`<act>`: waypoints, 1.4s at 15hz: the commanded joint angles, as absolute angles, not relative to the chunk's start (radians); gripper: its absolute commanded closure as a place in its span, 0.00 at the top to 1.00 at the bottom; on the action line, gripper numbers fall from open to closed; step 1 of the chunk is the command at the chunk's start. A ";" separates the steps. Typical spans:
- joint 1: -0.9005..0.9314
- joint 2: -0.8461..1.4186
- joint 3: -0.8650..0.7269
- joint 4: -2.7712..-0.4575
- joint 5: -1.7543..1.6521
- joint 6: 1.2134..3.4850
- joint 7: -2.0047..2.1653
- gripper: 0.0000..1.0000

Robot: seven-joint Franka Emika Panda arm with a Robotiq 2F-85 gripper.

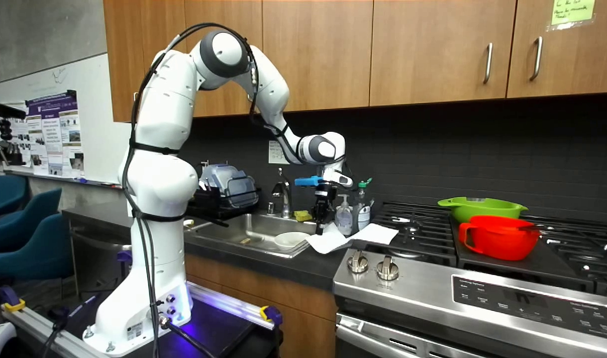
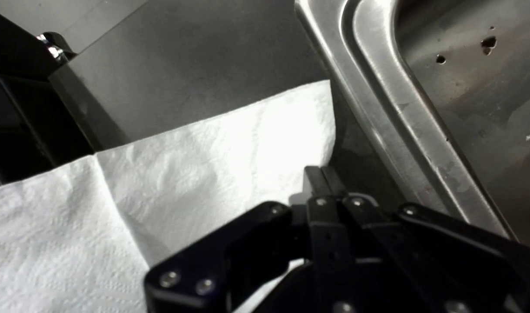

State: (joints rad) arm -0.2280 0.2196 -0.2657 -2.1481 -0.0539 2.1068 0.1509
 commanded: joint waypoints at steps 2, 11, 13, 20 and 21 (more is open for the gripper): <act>-0.206 0.129 -0.259 -2.196 -0.098 2.091 0.201 0.00; -0.150 0.034 -0.201 -2.224 -0.153 2.041 0.306 0.00; -0.139 0.016 -0.184 -2.221 -0.165 2.026 0.341 0.00; -0.126 -0.037 -0.140 -2.206 -0.170 2.018 0.410 0.00; -0.126 -0.041 -0.135 -2.203 -0.168 2.019 0.414 0.00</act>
